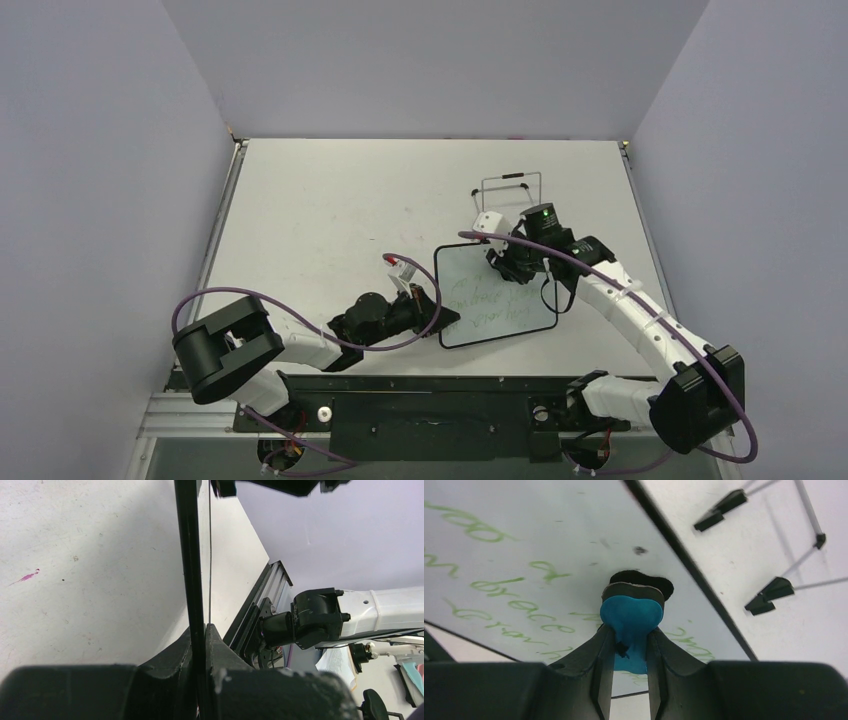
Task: Erase the whiteboard
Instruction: Erase the whiteboard at the center of the board.
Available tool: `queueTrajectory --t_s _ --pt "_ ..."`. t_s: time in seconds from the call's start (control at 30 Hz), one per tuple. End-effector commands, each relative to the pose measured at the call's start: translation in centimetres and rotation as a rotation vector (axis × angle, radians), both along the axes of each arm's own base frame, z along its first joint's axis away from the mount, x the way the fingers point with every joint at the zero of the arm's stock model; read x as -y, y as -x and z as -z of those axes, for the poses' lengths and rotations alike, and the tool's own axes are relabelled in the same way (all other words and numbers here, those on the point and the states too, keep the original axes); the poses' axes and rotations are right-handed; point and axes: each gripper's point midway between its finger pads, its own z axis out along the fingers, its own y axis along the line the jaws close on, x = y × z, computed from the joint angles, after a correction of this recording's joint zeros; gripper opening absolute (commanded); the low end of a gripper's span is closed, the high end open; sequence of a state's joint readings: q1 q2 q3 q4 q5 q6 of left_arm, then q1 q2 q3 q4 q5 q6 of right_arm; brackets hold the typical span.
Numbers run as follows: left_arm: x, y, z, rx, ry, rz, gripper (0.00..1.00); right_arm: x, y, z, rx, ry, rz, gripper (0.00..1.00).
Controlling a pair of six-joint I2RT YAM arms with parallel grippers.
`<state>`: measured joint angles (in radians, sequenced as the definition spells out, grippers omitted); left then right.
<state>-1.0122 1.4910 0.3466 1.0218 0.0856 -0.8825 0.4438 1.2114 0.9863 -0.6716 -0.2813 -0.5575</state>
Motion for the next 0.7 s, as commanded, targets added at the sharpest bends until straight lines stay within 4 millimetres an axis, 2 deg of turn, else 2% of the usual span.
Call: queueTrajectory --t_s 0.0,0.07,0.2,0.37,0.43,0.53,0.67 --pt "0.8 0.9 -2.9 0.095 0.080 0.059 0.00 -0.9 3.2 1.0 -0.036 0.003 -0.118 0.00" --pt "0.7 0.9 -2.9 0.097 0.078 0.059 0.00 0.3 2.8 1.6 -0.022 0.039 -0.062 0.00" --pt "0.7 0.9 -2.7 0.095 0.070 0.059 0.00 2.4 0.8 1.3 0.027 0.062 0.080 0.00" --pt "0.7 1.0 -2.7 0.095 0.070 0.060 0.00 3.1 -1.3 0.0 0.070 0.042 0.167 0.00" --pt "0.7 1.0 -2.6 0.094 0.067 0.060 0.00 2.5 -1.7 -0.8 0.079 0.019 0.151 0.00" --pt "0.9 1.0 -2.5 0.092 0.065 0.064 0.00 0.6 -1.6 -2.0 0.079 -0.022 0.076 0.00" --pt "0.9 1.0 -2.5 0.092 0.066 0.065 0.00 -3.0 1.4 -1.7 0.018 -0.034 -0.122 0.00"
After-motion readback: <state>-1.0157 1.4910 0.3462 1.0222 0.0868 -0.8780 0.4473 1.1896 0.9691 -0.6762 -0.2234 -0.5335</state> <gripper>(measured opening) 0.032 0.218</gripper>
